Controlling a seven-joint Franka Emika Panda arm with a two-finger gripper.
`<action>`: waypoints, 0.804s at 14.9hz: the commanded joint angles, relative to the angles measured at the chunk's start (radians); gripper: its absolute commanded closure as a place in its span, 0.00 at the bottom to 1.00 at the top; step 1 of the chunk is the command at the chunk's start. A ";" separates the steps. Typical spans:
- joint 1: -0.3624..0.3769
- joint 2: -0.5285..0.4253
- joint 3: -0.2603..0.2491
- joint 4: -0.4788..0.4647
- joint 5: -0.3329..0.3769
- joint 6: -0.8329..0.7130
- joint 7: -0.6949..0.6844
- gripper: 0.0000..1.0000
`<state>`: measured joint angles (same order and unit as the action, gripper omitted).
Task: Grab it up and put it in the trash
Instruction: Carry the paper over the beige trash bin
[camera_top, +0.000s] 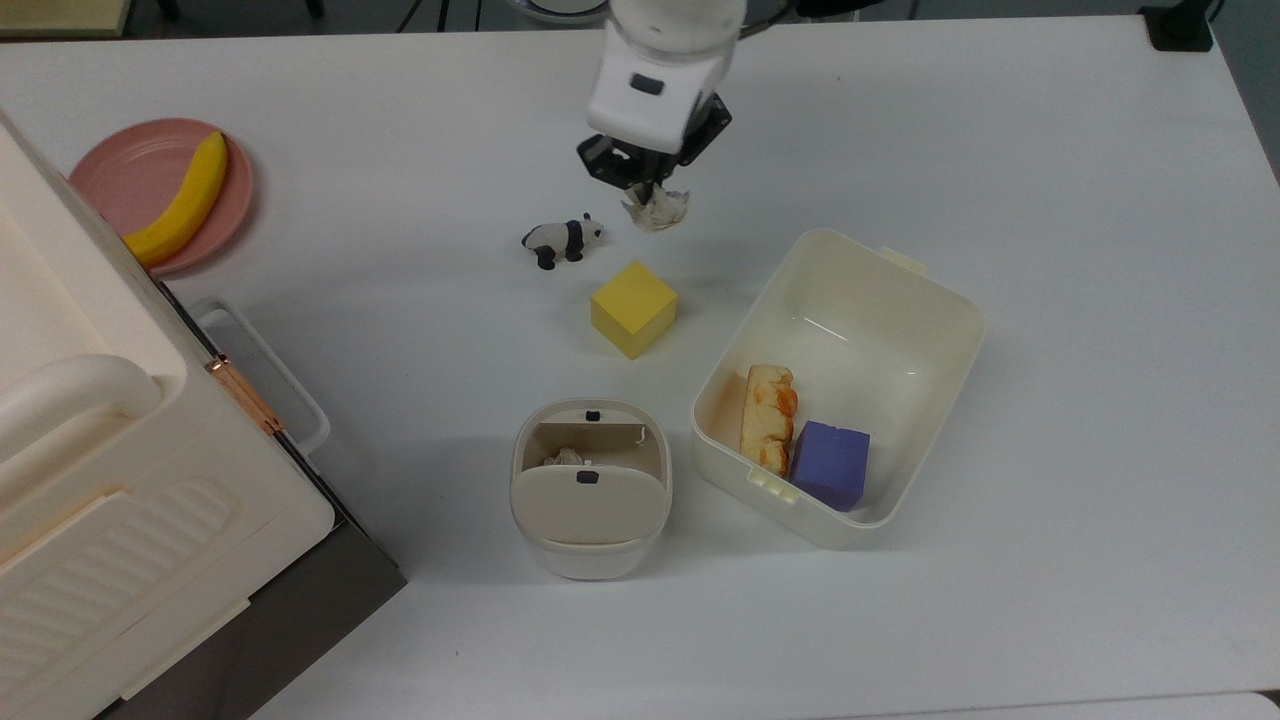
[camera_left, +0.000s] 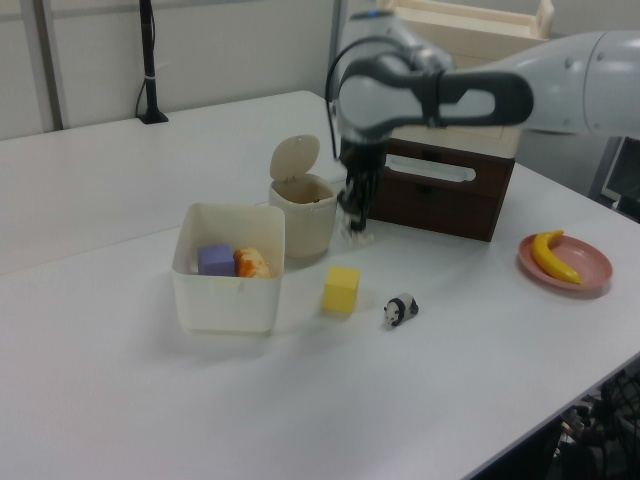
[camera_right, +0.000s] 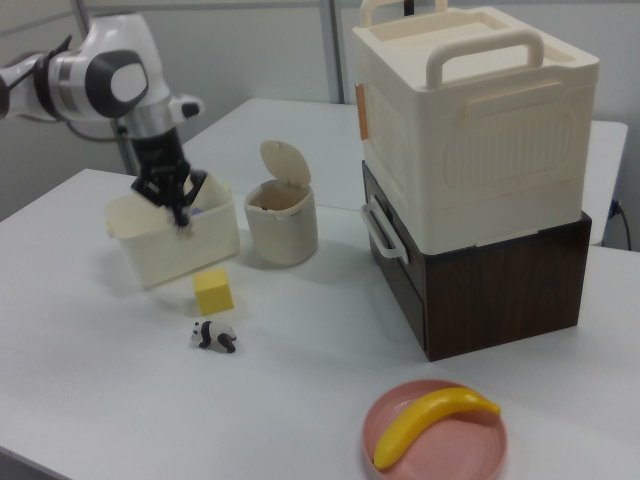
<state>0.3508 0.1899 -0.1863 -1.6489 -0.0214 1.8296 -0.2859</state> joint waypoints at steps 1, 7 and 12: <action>-0.010 0.042 -0.031 0.028 0.032 0.182 0.042 1.00; -0.070 0.209 -0.032 0.108 0.015 0.575 0.329 1.00; -0.096 0.287 -0.033 0.186 0.014 0.600 0.378 0.99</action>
<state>0.2561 0.4318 -0.2131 -1.5199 -0.0057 2.4119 0.0547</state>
